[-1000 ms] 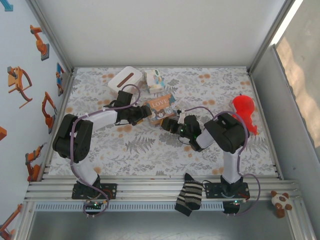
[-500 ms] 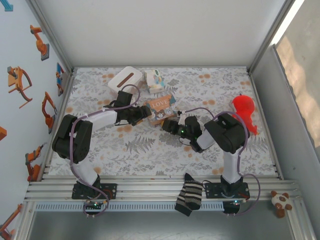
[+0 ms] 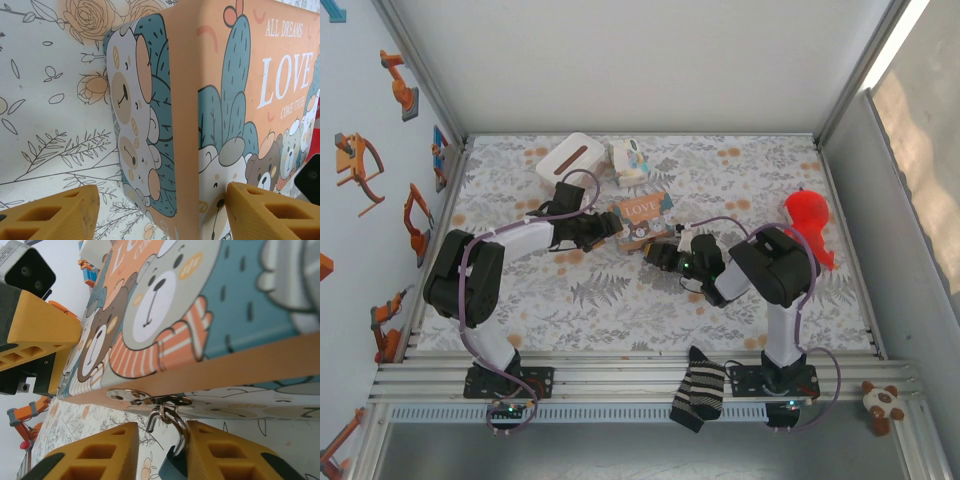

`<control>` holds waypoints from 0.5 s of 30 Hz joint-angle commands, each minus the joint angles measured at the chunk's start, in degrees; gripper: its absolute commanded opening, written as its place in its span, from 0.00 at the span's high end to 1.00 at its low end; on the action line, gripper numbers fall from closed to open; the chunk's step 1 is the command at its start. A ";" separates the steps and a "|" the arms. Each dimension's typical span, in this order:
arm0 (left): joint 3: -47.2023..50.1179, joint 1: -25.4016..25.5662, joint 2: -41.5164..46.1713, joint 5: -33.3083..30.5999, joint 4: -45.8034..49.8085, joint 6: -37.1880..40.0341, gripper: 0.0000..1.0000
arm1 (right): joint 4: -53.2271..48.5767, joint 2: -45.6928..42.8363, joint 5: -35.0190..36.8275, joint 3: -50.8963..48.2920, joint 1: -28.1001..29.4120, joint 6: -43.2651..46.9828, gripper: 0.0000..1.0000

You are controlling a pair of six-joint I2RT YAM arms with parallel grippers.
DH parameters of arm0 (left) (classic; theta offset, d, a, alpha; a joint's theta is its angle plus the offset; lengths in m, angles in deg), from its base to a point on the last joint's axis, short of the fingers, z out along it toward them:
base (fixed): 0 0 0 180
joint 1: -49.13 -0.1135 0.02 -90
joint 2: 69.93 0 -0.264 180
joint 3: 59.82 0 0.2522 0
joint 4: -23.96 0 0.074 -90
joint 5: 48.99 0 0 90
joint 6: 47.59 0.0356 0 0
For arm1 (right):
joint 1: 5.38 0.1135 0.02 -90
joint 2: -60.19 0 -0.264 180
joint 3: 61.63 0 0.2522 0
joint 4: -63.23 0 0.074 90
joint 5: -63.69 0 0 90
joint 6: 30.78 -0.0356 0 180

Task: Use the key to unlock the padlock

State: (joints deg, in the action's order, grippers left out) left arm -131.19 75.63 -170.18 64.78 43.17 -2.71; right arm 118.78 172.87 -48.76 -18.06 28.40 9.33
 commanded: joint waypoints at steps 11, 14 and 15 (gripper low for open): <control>2.15 0.22 -0.23 -3.04 5.94 0.74 0.33 | 3.37 -1.22 0.49 -0.56 -0.50 0.04 0.88; 2.31 0.18 -0.21 -3.20 6.17 0.83 0.34 | 3.29 -1.16 0.66 -0.36 -0.47 -0.21 0.95; 2.40 0.22 -0.19 -3.33 6.20 0.83 0.34 | 3.23 -1.18 0.81 -0.48 -0.51 -0.32 0.97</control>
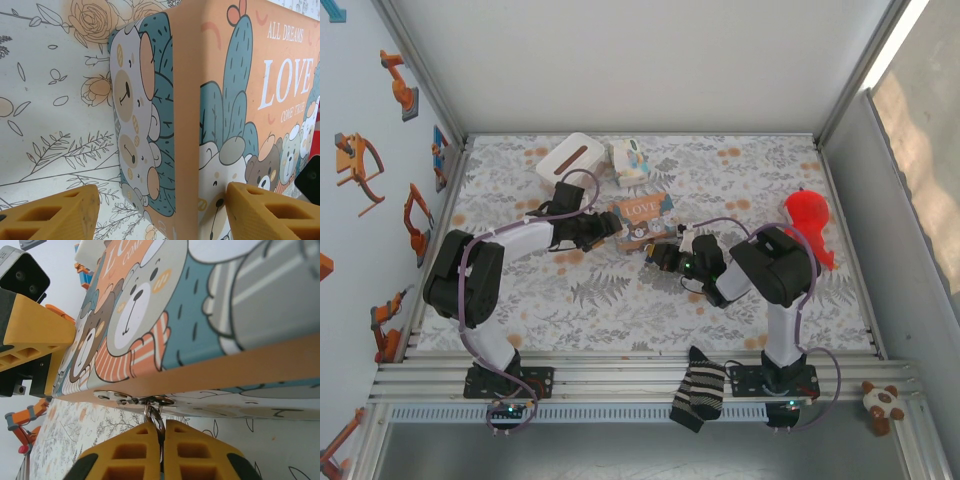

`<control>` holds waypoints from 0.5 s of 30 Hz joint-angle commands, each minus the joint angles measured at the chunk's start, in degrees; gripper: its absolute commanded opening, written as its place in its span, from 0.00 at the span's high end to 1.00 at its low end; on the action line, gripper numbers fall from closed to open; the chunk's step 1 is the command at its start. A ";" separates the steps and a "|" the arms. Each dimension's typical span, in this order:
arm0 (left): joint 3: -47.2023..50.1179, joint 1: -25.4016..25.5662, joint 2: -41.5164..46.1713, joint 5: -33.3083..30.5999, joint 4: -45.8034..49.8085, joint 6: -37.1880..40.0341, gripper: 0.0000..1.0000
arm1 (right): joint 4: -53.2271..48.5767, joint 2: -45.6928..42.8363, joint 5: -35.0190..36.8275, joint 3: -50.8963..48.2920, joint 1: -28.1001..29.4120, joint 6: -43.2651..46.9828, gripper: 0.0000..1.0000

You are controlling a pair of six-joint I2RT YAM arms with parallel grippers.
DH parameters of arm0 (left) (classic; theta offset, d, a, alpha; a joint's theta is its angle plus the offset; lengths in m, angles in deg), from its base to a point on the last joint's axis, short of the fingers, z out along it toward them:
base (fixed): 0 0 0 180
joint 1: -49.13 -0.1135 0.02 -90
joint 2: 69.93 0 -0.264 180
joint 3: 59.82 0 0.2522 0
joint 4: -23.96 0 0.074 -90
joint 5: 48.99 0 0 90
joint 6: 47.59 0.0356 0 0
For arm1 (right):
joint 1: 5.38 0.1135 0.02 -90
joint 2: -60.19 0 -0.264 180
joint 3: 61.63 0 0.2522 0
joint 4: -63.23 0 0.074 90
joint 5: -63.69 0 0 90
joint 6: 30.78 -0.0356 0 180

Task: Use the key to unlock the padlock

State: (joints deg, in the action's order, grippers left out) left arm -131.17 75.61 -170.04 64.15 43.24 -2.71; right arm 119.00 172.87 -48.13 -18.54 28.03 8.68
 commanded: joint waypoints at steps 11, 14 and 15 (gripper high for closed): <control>4.70 0.41 1.03 -3.44 6.10 0.39 0.34 | 3.36 -2.57 5.26 -1.66 -0.23 -1.80 1.00; 5.75 0.50 1.48 -3.66 6.08 0.21 0.34 | 3.58 -3.54 6.39 -1.82 -0.27 -2.35 1.00; 6.13 0.57 1.57 -3.72 5.91 0.13 0.34 | 3.61 -3.82 6.82 -1.90 -0.27 -2.58 1.00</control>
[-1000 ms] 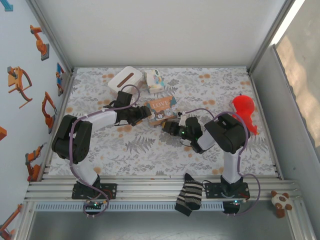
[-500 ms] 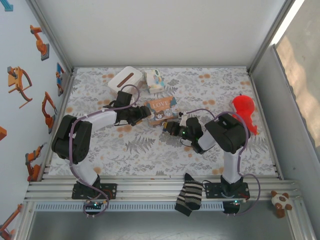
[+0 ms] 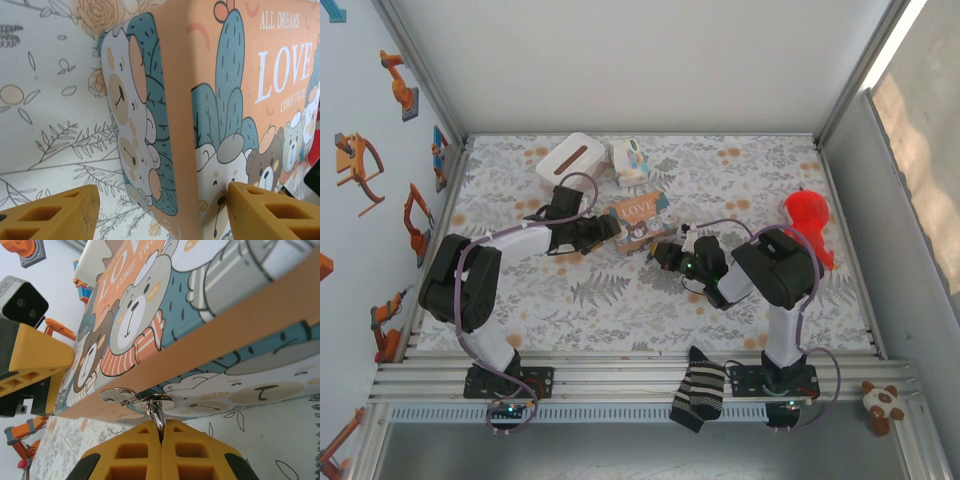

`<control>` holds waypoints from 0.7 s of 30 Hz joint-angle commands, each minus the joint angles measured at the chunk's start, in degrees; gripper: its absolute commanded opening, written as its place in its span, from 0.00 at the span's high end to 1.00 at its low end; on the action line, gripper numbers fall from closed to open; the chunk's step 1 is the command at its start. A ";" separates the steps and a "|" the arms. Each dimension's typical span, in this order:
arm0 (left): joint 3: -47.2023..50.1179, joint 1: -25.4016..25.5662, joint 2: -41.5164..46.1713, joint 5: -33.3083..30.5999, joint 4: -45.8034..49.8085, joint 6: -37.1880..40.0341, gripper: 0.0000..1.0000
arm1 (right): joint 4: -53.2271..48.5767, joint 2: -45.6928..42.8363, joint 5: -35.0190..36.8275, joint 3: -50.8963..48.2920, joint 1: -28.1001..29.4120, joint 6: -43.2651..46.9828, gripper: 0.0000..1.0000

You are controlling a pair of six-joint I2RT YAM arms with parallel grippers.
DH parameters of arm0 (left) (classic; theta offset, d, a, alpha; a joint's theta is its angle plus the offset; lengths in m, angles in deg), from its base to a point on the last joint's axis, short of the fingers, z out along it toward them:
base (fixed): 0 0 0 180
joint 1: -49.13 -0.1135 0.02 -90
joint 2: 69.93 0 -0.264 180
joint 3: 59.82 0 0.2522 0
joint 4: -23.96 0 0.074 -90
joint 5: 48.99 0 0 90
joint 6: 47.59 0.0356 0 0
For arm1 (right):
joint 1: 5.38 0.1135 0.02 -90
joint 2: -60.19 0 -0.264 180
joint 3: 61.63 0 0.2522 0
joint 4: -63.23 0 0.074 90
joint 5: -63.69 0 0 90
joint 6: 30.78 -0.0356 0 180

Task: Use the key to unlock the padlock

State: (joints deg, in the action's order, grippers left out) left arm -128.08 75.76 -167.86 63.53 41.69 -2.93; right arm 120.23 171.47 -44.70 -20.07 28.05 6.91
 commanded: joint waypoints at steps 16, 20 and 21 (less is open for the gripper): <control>6.67 1.14 0.61 -3.23 6.26 -1.50 0.34 | 4.16 -1.74 14.00 0.57 -0.40 -7.79 1.00; 7.52 1.23 1.40 -3.63 6.01 -1.63 0.34 | 5.64 -0.84 16.10 0.72 -0.38 -9.22 1.00; 7.72 1.23 1.58 -3.63 5.99 -1.68 0.34 | 5.66 -0.82 16.18 0.85 -0.39 -9.30 1.00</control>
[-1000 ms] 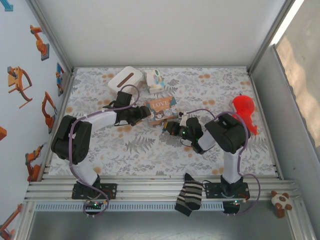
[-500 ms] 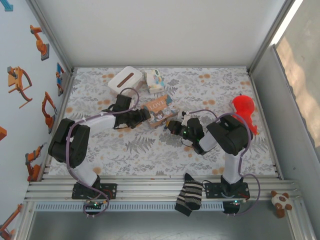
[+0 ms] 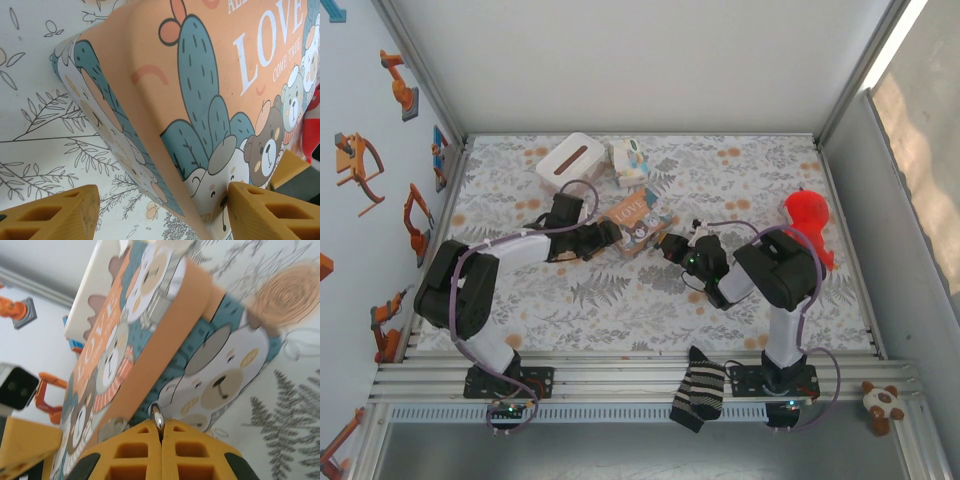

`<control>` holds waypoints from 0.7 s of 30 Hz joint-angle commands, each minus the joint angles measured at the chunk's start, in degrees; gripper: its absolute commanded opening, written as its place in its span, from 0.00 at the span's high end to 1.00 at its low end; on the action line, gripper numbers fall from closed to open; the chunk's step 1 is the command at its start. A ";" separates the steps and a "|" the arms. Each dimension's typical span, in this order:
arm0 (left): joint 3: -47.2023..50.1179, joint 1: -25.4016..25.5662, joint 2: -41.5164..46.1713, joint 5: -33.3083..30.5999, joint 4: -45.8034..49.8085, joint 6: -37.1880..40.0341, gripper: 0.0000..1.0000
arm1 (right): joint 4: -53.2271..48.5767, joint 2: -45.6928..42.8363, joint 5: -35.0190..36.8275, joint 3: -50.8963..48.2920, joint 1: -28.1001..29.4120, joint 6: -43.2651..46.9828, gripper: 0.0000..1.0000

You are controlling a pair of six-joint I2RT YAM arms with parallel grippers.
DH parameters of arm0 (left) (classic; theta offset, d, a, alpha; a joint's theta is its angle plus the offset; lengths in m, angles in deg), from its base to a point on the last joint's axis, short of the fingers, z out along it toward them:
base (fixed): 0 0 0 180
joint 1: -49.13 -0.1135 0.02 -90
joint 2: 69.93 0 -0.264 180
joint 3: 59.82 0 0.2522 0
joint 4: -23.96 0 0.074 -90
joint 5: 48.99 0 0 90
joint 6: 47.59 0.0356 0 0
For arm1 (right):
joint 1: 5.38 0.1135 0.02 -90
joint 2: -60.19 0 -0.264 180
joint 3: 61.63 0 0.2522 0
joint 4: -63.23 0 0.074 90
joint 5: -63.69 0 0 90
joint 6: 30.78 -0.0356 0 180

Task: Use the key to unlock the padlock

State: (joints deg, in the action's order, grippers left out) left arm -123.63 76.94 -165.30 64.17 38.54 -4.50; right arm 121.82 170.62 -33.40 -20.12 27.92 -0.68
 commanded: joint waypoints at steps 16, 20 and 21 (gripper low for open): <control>-0.48 0.13 7.70 -4.11 11.66 2.53 0.30 | -17.78 -21.51 6.09 -4.92 -0.31 11.97 1.00; -2.54 0.05 12.83 -7.00 15.01 4.90 0.27 | -33.74 -33.27 5.08 -3.66 -0.34 17.78 1.00; -2.81 0.05 14.03 -7.86 15.69 5.42 0.27 | -38.10 -35.82 4.72 -2.87 -0.36 19.15 1.00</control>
State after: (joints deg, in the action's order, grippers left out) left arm -123.67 76.94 -155.49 59.36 49.82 -2.21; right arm 97.84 140.85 -28.39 -24.82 27.77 11.74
